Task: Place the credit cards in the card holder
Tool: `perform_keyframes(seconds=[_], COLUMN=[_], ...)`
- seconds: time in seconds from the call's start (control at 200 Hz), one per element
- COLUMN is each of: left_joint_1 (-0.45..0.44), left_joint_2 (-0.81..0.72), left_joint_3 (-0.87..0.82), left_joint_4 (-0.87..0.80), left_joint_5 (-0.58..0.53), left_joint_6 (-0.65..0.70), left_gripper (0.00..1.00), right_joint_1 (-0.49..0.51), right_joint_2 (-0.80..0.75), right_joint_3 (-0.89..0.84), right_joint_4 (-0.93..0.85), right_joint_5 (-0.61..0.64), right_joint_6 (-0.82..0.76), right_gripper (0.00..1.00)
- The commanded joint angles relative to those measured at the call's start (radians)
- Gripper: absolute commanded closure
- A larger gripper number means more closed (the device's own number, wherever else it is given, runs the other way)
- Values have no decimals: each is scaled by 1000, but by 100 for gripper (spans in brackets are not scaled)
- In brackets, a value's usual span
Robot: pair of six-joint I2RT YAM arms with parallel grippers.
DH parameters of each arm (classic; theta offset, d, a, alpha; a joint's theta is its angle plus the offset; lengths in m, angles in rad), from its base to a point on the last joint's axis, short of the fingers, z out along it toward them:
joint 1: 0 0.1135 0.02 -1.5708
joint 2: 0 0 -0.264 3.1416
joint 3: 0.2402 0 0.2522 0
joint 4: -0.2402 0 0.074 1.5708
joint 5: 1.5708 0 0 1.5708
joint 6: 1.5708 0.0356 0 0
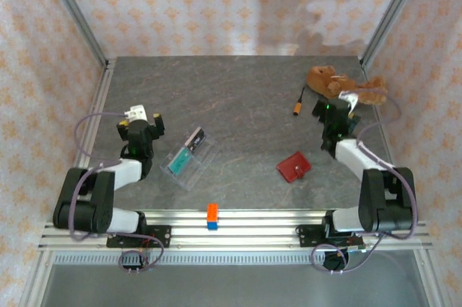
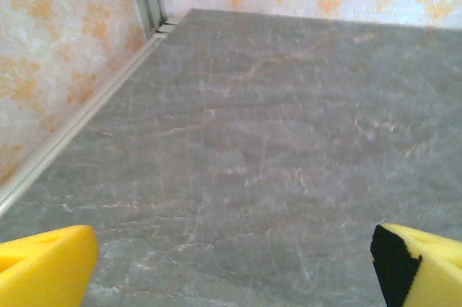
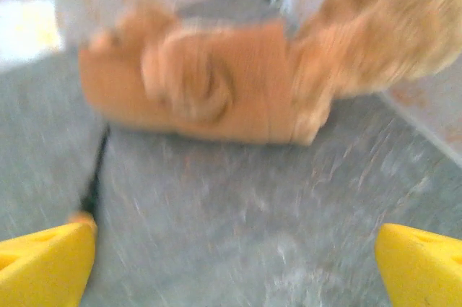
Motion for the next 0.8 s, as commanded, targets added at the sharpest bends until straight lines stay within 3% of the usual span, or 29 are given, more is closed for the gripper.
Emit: perform_keyframes(seconds=[0.0,0.065,0.18,0.361,0.466,0.556,0.656,0.796], left_joint_1=[8,8,10,12,12,11,5,-41], left_joint_2=[-156,-237,-372,-538,-520,-486,-458,-418], left_joint_3=[139,213,346,370,421,451,439,431], left_joint_4=[-377,-541,-872,-1052,-1183,-1234,-1182,-1133], left_joint_5=[-24,14,84,255,328,407,521,514], left_joint_6=[-113,-179,-310,-329,-336,-348,-353,-358], left_gripper=[0,0,0,0,0,0,1,1], right_joint_1=[-6,-6,-6,6,47,86,129,220], right_joint_2=[-53,-57,-46,6,-2,-21,-36,-62], right_joint_3=[161,204,239,248,188,147,102,43], right_joint_4=[-427,-515,-622,-856,-958,-1037,-1039,-981], right_joint_5=[134,114,-29,-287,-316,-279,-369,-417], right_joint_6=[187,225,242,339,458,556,661,812], right_gripper=[1,1,2,3,4,1,0,1])
